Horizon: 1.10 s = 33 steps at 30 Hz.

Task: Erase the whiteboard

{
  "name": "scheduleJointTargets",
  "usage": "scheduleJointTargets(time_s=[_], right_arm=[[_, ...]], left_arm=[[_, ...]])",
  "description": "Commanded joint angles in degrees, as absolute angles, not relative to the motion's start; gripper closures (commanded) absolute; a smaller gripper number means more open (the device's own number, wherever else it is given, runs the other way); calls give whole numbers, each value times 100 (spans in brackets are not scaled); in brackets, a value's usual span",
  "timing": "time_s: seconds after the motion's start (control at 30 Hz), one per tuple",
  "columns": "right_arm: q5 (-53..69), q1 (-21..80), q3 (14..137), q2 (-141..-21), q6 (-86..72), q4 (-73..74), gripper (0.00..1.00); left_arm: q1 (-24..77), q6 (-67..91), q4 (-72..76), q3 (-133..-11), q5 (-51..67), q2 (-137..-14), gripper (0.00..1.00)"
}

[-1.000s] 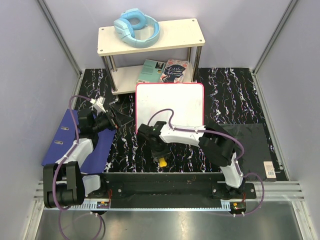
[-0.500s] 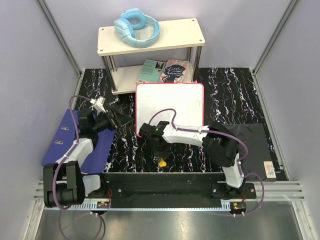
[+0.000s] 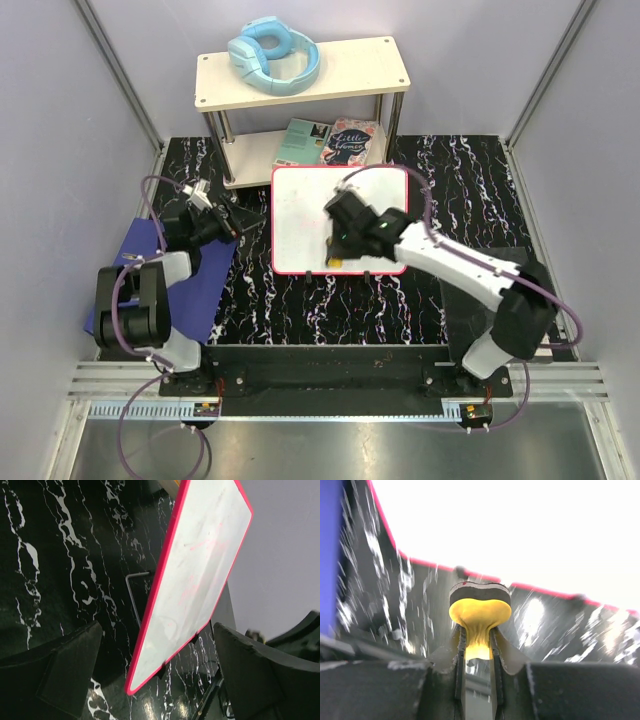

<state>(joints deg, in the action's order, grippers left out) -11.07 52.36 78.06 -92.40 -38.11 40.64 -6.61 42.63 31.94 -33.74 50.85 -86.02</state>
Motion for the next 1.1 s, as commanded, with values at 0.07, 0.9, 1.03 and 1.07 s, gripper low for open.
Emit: scheduleJointTargets(time_s=[0.07, 0.9, 1.03, 1.07], right_arm=[[-1196, 3878, 7848, -8841, -3227, 3191, 99], [-1784, 3322, 7586, -8975, -1723, 2813, 100], [-2231, 3287, 7155, -8623, -1451, 2576, 100], [-2285, 3261, 6980, -8552, -1407, 2445, 100]], left_arm=[[-466, 4430, 4060, -4008, 5247, -9183, 13], [395, 4035, 4632, -3718, 4869, -10204, 77], [422, 3894, 4404, -3726, 4816, -10178, 99], [431, 3798, 4325, -3735, 4790, -10160, 100]])
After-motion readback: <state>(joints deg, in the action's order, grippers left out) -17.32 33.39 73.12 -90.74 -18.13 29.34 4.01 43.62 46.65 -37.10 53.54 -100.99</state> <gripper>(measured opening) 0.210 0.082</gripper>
